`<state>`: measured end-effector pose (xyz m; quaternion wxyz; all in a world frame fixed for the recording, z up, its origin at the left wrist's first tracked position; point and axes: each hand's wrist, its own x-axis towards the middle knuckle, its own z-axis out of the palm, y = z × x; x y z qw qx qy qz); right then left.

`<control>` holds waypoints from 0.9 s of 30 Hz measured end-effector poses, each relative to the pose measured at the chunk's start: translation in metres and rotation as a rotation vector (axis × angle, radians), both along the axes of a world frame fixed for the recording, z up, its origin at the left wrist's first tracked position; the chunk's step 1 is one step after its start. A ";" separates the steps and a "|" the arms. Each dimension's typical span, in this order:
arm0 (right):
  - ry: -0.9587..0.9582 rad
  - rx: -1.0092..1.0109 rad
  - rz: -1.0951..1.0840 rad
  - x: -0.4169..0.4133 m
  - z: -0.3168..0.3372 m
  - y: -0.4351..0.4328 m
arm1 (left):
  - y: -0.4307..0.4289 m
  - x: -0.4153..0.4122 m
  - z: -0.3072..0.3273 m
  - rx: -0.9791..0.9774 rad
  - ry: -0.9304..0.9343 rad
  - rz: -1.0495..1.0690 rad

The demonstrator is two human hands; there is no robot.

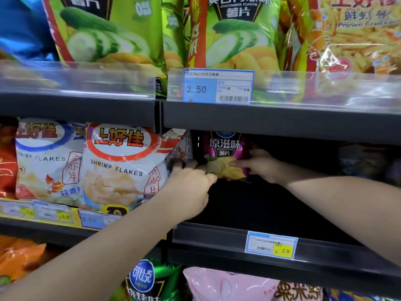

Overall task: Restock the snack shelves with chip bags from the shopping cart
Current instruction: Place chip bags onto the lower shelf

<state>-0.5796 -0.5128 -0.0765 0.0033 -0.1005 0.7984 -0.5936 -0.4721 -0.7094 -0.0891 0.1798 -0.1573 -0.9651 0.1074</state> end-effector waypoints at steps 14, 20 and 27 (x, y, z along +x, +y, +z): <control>-0.035 -0.032 0.055 -0.018 -0.010 0.023 | 0.003 0.002 0.006 0.128 -0.030 0.036; 0.005 -0.064 0.117 -0.029 -0.019 0.024 | 0.001 0.001 0.004 0.127 -0.010 0.018; 0.077 -0.137 0.097 -0.029 -0.029 0.026 | -0.001 0.000 0.000 0.094 -0.026 0.017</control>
